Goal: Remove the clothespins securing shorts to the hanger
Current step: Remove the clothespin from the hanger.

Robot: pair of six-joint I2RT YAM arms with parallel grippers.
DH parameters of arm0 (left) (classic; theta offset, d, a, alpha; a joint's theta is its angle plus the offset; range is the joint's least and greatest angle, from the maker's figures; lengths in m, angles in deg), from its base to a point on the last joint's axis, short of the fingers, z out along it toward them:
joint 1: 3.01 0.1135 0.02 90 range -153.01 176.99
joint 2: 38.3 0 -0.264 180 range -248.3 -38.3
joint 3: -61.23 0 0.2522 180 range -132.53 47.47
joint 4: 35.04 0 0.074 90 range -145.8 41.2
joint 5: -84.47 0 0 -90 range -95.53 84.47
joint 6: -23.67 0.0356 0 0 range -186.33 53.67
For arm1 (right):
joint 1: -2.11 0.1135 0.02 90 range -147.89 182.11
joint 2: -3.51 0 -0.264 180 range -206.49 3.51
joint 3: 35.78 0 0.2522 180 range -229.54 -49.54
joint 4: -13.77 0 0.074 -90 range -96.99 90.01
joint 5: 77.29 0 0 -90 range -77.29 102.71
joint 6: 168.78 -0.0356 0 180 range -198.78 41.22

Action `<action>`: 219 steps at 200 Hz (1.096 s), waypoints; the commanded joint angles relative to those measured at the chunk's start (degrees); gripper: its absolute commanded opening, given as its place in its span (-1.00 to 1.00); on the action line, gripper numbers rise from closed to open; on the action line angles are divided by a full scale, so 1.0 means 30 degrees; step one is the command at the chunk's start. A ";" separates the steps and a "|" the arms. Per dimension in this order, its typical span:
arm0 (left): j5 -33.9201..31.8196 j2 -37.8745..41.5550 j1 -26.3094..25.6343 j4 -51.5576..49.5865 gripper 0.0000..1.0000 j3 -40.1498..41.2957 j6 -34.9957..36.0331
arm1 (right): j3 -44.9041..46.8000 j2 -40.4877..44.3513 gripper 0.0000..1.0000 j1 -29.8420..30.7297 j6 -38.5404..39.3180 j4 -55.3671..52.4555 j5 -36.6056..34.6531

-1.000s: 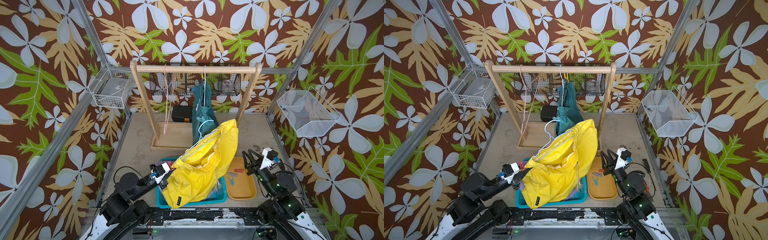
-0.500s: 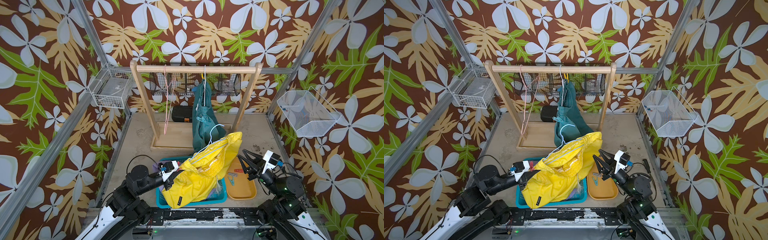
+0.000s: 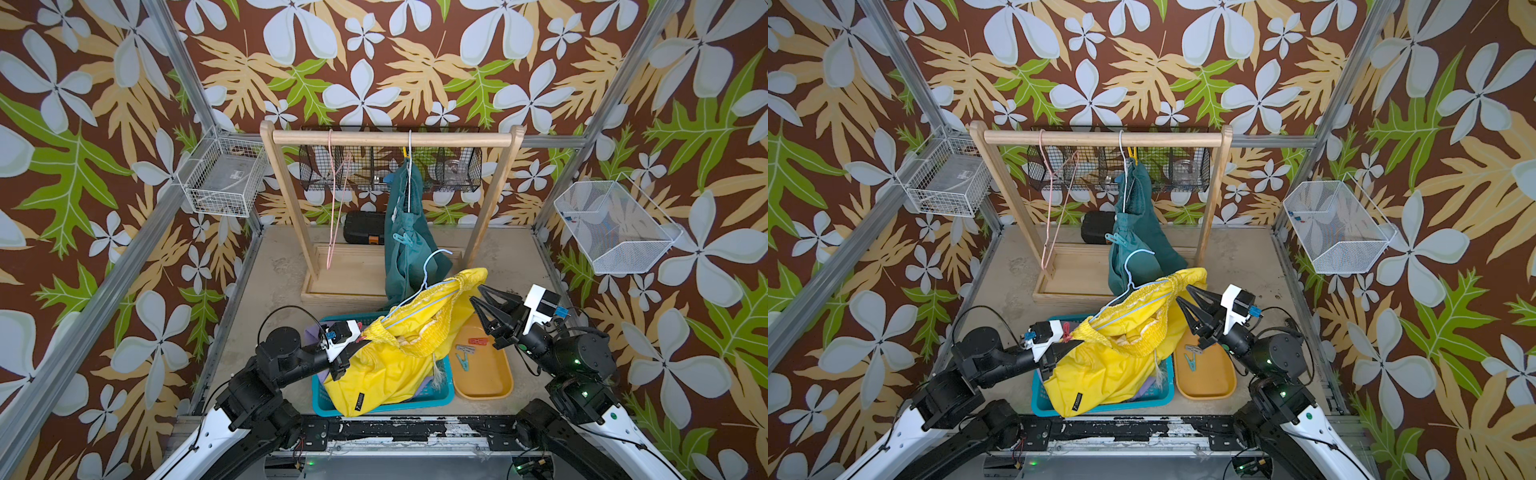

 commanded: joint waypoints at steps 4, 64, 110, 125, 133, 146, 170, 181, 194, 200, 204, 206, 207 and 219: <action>0.0018 -0.0021 0.0012 0.0508 -1.00 -0.0134 -0.0222 | -0.0818 -0.0652 -0.24 0.2587 0.2444 -0.1206 -0.3952; -0.0090 -0.0007 0.0012 0.0477 -1.00 -0.0074 -0.0062 | -0.1597 -0.2444 -0.12 0.8251 0.5434 -0.0475 -1.0165; -0.0209 0.0219 0.0012 0.0287 -1.00 -0.0015 -0.0033 | -0.3231 -0.3820 -0.06 0.8254 0.6469 -0.1046 -1.1009; -0.0252 0.0366 0.0020 0.0298 -1.00 -0.0015 -0.0002 | -0.3929 -0.4281 -0.04 0.8248 0.6537 -0.1353 -1.0995; -0.0266 0.0389 0.0016 0.0287 -1.00 -0.0037 -0.0002 | -0.4494 -0.4672 -0.04 0.8254 0.6404 -0.1870 -1.0966; -0.0297 0.0403 0.0005 0.0283 -1.00 -0.0073 0.0027 | -0.5622 -0.5567 -0.05 0.8254 0.6014 -0.2954 -1.0665; -0.0300 0.0404 0.0012 0.0283 -1.00 -0.0089 0.0042 | -0.6629 -0.6598 -0.06 0.8254 0.5518 -0.3791 -0.9823; -0.0284 0.0403 0.0020 0.0298 -1.00 -0.0074 0.0057 | -0.6674 -0.6703 -0.07 0.8254 0.5460 -0.3507 -0.9570; -0.0269 0.0365 -0.0002 0.0290 -1.00 -0.0074 0.0086 | -0.6898 -0.6954 -0.07 0.8244 0.5395 -0.3566 -0.9457; -0.0267 0.0370 0.0012 0.0283 -1.00 -0.0103 0.0086 | -0.7071 -0.7100 -0.08 0.8253 0.5395 -0.3707 -0.9464; -0.0282 0.0374 0.0012 0.0285 -1.00 -0.0118 0.0086 | -0.7183 -0.7193 -0.08 0.8239 0.5395 -0.3782 -0.9465; -0.0271 0.0374 0.0012 0.0291 -1.00 -0.0129 0.0086 | -0.7219 -0.7248 -0.08 0.8250 0.5424 -0.3799 -0.9465; -0.0269 0.0374 0.0012 0.0287 -1.00 -0.0131 0.0086 | -0.7245 -0.7276 -0.08 0.8252 0.5424 -0.3811 -0.9450; -0.0242 0.0331 0.0012 0.0283 -1.00 -0.0162 0.0115 | -0.7387 -0.7480 -0.08 0.8253 0.5579 -0.3846 -0.9392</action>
